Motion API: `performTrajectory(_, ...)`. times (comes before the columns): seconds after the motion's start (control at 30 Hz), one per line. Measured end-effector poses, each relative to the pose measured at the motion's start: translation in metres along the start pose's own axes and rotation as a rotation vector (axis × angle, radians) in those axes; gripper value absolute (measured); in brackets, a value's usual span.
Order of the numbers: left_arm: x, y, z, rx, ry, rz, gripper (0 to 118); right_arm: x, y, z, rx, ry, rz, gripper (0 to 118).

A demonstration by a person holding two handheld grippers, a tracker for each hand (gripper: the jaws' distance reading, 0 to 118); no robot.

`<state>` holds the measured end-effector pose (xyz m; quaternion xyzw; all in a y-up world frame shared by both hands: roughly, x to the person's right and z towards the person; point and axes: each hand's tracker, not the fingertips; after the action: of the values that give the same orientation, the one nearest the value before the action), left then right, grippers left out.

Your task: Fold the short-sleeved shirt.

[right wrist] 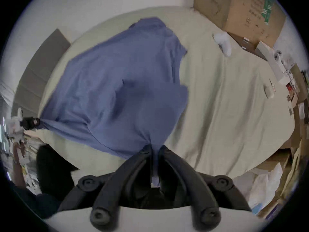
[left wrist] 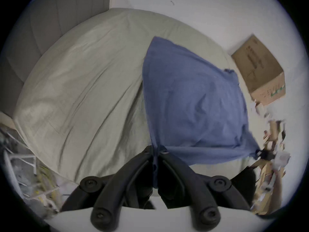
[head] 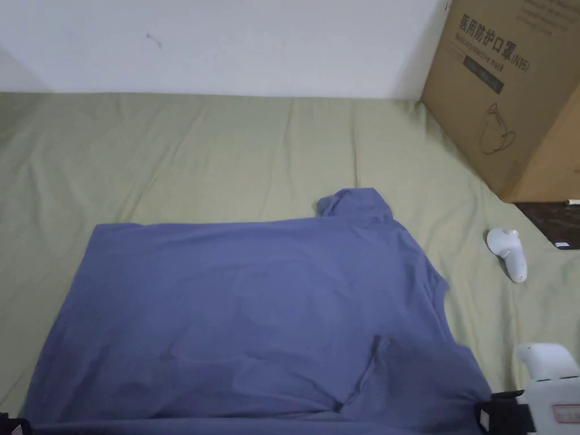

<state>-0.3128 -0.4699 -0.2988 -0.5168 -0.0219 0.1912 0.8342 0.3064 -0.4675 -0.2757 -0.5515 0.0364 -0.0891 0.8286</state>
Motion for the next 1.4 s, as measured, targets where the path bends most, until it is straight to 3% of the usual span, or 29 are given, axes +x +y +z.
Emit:
performTrajectory(0.13, 0.001, 0.037, 0.011, 0.077, -0.130, 0.119, 2, 0.004, 0.046, 0.015, 0.065, 0.082, -0.084, 6)
performTrajectory(0.27, 0.012, 0.093, -0.016, 0.108, -0.091, 0.086, 2, 0.002, 0.114, -0.005, 0.064, 0.084, -0.121, 6)
performTrajectory(0.4, 0.009, 0.139, -0.073, 0.062, -0.040, 0.146, 2, 0.005, 0.173, -0.060, 0.014, 0.098, -0.199, 6)
performTrajectory(0.57, 0.005, 0.163, -0.131, 0.015, -0.023, 0.172, 5, -0.002, 0.207, -0.118, -0.017, 0.011, -0.223, 6)
performTrajectory(0.6, 0.004, 0.164, -0.137, 0.016, -0.024, 0.175, 11, -0.003, 0.208, -0.124, -0.002, -0.005, -0.240, 6)
performTrajectory(0.63, 0.003, 0.162, -0.139, 0.020, -0.022, 0.180, 27, -0.005, 0.206, -0.125, 0.025, -0.019, -0.258, 13)
performTrajectory(0.67, 0.001, 0.160, -0.139, 0.029, -0.027, 0.181, 48, -0.005, 0.204, -0.125, 0.064, -0.040, -0.270, 27)
performTrajectory(0.7, 0.000, 0.158, -0.137, 0.040, -0.043, 0.179, 77, -0.007, 0.199, -0.123, 0.096, -0.054, -0.269, 54)
performTrajectory(0.73, -0.001, 0.155, -0.134, 0.049, -0.061, 0.172, 112, -0.009, 0.195, -0.121, 0.105, -0.050, -0.257, 97)
performTrajectory(0.77, -0.001, 0.150, -0.128, 0.068, -0.087, 0.157, 118, -0.011, 0.188, -0.118, 0.113, -0.054, -0.248, 115)
performTrajectory(0.97, 0.020, 0.112, -0.072, 0.172, -0.031, -0.071, 114, -0.029, 0.138, -0.064, 0.272, -0.070, -0.161, 117)
performTrajectory(1.0, 0.024, 0.102, -0.062, 0.182, -0.014, -0.098, 111, -0.035, 0.127, -0.053, 0.285, -0.058, -0.143, 116)
performTrajectory(1.03, 0.025, 0.096, -0.053, 0.188, -0.016, -0.120, 97, -0.040, 0.117, -0.043, 0.295, -0.046, -0.124, 111)
performTrajectory(1.07, 0.027, 0.087, -0.043, 0.203, -0.021, -0.133, 68, -0.043, 0.108, -0.036, 0.331, -0.027, -0.104, 98)
performTrajectory(1.1, 0.030, 0.079, -0.036, 0.203, -0.019, -0.136, 26, -0.049, 0.096, -0.026, 0.372, -0.002, -0.085, 72)
performTrajectory(1.13, 0.032, 0.074, -0.032, 0.194, -0.014, -0.140, 0, -0.054, 0.086, -0.018, 0.401, 0.005, -0.081, 18)
performTrajectory(1.17, 0.032, 0.066, -0.028, 0.187, 0.009, -0.144, 0, -0.058, 0.076, -0.012, 0.427, 0.006, -0.085, 0)
performTrajectory(1.37, 0.016, 0.050, -0.030, 0.142, 0.041, -0.098, 0, -0.060, 0.057, -0.004, 0.419, 0.043, -0.108, 0)
performTrajectory(1.4, 0.010, 0.057, -0.038, 0.128, 0.043, -0.093, 7, -0.059, 0.057, -0.005, 0.408, 0.042, -0.103, 0)
